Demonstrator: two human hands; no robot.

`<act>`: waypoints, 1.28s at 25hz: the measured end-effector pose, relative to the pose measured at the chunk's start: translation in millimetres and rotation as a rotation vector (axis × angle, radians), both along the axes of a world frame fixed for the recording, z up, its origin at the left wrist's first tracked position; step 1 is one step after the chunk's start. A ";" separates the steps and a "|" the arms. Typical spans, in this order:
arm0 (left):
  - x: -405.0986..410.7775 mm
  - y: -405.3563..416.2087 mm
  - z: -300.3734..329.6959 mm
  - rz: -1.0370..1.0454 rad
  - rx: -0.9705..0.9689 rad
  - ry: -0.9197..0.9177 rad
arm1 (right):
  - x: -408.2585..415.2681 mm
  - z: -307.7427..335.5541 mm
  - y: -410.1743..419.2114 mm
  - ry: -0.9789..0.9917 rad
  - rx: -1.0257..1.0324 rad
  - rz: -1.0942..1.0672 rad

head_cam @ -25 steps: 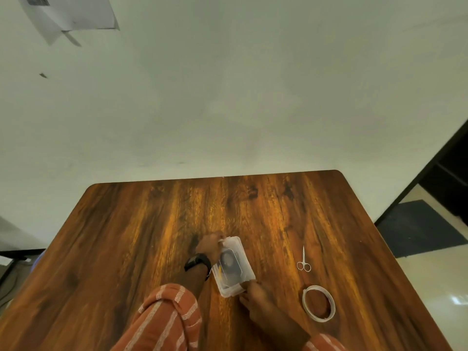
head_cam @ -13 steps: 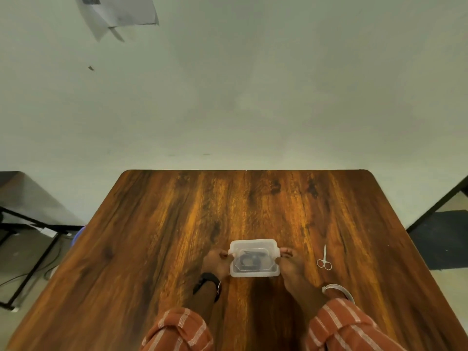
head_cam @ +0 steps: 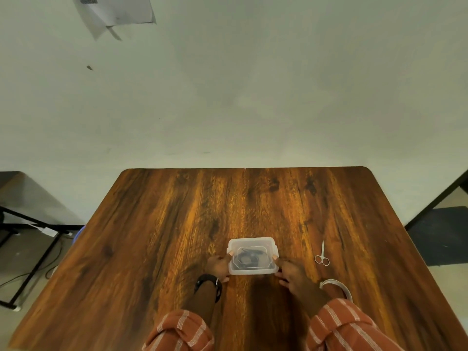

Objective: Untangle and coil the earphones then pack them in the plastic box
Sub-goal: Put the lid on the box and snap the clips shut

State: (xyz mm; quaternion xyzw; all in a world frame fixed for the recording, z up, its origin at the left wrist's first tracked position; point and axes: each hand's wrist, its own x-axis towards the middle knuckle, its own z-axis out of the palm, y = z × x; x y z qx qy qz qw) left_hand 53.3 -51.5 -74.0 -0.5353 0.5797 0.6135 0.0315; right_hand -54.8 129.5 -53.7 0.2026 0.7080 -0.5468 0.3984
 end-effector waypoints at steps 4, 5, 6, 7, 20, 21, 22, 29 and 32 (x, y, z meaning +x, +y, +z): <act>-1.5 1.0 3.7 -0.027 -0.056 -0.019 | -0.6 -0.2 1.0 0.006 -0.017 -0.002; -1.9 0.9 3.3 -0.028 -0.057 -0.024 | -0.9 -0.9 1.2 0.000 -0.023 0.001; -2.4 1.2 4.8 -0.028 -0.060 -0.026 | -1.3 -1.9 1.4 -0.006 -0.025 0.003; -3.1 1.5 6.1 -0.028 -0.061 -0.025 | -1.7 -2.3 1.5 -0.009 -0.025 0.004; -3.2 -4.4 -9.4 -0.038 -0.181 -0.041 | -5.4 -11.6 -1.8 0.067 0.019 -0.001; -3.1 -4.4 -9.8 -0.041 -0.198 -0.050 | -5.9 -12.1 -2.4 0.074 0.026 -0.006; -3.3 -5.2 -10.4 -0.039 -0.218 -0.056 | -6.4 -12.8 -2.7 0.080 0.033 -0.012; -8.3 0.6 -5.1 -0.194 -0.527 -0.122 | 2.2 -17.2 -5.8 0.407 0.148 0.049; -8.5 2.7 -5.8 -0.234 -0.572 -0.117 | 4.7 -19.5 -5.4 0.504 0.179 0.111</act>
